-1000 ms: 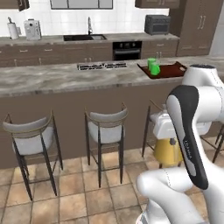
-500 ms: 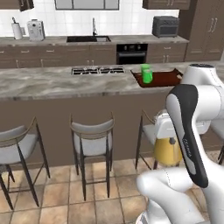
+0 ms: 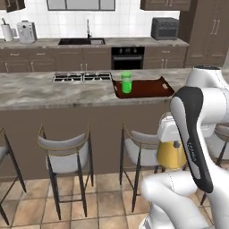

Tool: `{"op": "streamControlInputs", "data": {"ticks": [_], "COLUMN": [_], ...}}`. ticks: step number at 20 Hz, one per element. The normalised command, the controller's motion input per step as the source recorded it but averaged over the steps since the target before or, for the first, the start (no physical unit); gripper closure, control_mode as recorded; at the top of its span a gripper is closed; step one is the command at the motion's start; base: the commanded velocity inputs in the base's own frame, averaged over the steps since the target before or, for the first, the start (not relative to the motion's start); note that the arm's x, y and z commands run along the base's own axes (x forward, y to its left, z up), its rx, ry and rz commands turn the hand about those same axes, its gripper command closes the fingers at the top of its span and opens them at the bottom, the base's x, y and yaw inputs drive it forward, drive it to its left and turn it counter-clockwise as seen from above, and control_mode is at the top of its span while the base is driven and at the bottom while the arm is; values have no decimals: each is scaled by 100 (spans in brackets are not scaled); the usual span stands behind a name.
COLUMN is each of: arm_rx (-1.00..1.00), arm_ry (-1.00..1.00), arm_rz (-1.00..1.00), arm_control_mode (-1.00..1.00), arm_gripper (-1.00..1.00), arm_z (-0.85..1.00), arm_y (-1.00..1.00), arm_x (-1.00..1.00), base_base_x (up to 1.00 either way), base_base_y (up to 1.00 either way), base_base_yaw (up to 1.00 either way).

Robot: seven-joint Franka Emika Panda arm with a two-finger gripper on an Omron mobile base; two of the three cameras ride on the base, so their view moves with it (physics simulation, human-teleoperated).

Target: There is a tray on the dining counter. Grab the cup, mug, and pitcher and place them on the tray. The pitcher may be placed next to the tray if it cannot fit the tray.

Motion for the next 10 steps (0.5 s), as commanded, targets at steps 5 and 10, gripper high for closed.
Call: {"op": "streamControlInputs", "data": {"ticks": [5,10], "arm_rx": [0,0], "arm_ry": [0,0], "arm_rz": [0,0], "arm_control_mode": [100,100], "arm_gripper": [100,100], "arm_z": [0,0], "arm_y": [0,0], "arm_x": [0,0], "base_base_x": [61,61], "base_base_y": [-65,-39], "base_base_yaw": [5,3]}}
